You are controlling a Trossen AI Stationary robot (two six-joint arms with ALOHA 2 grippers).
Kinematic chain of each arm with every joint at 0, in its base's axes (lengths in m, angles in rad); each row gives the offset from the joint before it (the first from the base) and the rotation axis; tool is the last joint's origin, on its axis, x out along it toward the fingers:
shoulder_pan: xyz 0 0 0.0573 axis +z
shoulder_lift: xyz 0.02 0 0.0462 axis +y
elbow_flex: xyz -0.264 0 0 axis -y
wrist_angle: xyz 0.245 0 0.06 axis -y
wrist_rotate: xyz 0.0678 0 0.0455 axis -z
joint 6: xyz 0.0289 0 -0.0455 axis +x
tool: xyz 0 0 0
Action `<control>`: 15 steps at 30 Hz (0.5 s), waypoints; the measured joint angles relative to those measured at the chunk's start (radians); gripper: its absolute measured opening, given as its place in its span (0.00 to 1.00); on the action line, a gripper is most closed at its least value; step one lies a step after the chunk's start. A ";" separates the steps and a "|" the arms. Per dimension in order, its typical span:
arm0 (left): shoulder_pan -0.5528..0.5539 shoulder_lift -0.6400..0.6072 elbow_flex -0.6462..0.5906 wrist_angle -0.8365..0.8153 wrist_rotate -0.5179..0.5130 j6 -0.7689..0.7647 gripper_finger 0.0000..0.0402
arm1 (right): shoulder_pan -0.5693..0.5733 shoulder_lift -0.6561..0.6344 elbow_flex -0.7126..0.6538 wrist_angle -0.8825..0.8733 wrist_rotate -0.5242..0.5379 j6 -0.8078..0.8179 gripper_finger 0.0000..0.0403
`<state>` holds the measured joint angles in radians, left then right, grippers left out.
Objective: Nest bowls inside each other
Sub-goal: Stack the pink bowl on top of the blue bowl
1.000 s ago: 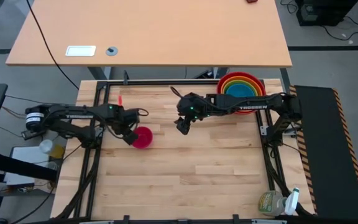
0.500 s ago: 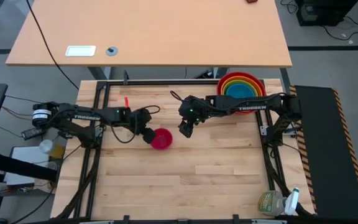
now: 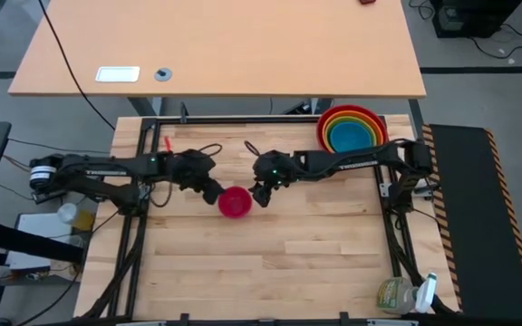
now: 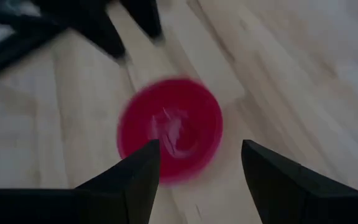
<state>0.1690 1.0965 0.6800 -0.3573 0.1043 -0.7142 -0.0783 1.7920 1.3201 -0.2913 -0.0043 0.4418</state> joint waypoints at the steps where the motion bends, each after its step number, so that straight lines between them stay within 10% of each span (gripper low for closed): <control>1: -0.005 -0.021 0.000 -0.003 0.000 0.005 0.49 | 0.002 0.021 0.001 -0.002 0.000 0.002 0.57; 15: -0.064 -0.158 0.000 0.001 -0.009 -0.081 0.49 | 0.007 0.288 0.160 -0.017 0.033 -0.001 0.53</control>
<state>0.1054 0.9385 0.6796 -0.3565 0.0953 -0.7954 -0.0716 2.0803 1.4800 -0.3080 0.0286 0.4407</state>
